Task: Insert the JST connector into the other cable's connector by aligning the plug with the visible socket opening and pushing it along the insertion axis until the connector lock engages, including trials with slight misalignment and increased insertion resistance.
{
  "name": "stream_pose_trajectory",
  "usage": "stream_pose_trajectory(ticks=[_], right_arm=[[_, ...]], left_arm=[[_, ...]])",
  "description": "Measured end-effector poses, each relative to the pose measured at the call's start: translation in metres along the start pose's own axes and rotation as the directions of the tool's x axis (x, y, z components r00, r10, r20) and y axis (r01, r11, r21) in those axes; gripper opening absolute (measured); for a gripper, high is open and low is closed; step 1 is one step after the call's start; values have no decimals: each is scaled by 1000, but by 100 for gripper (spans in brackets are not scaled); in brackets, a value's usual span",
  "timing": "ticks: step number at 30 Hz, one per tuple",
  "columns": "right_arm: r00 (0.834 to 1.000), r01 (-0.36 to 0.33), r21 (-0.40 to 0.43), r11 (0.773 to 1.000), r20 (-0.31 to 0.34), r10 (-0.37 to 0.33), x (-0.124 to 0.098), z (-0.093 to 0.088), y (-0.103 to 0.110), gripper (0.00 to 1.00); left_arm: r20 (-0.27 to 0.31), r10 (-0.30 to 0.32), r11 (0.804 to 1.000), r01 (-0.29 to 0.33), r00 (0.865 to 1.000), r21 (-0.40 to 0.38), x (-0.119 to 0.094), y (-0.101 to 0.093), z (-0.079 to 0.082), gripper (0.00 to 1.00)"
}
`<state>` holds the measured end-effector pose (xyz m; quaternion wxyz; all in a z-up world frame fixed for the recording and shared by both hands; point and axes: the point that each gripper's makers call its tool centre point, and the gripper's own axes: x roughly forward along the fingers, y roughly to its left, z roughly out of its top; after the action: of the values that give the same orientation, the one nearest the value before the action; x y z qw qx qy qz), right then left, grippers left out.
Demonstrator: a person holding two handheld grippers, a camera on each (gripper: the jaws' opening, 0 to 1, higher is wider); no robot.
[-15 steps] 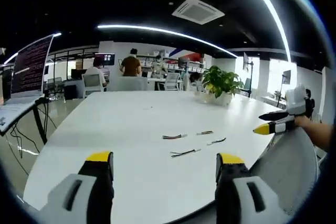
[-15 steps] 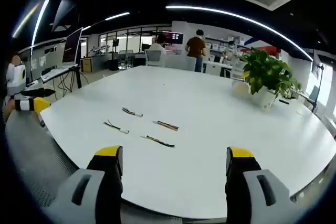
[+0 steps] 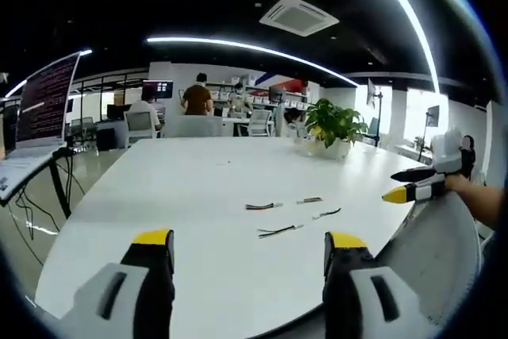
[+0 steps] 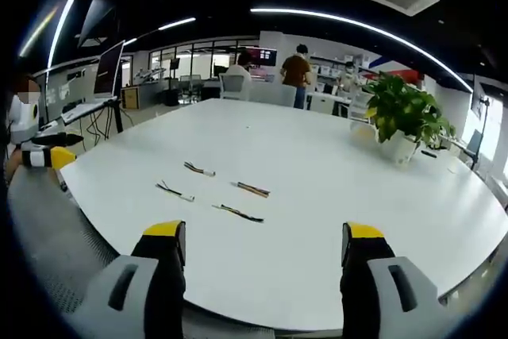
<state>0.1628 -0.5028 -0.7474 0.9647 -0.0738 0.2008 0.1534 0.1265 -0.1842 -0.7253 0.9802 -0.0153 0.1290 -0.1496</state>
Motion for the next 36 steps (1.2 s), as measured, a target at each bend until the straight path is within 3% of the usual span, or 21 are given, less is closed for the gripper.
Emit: stream_pose_trajectory(ticks=[36], right_arm=[[999, -4, -21, 1000, -32, 3, 1, -4, 0, 79]], left_arm=[[1, 5, 1000, -5, 1000, 4, 0, 1, 0, 71]])
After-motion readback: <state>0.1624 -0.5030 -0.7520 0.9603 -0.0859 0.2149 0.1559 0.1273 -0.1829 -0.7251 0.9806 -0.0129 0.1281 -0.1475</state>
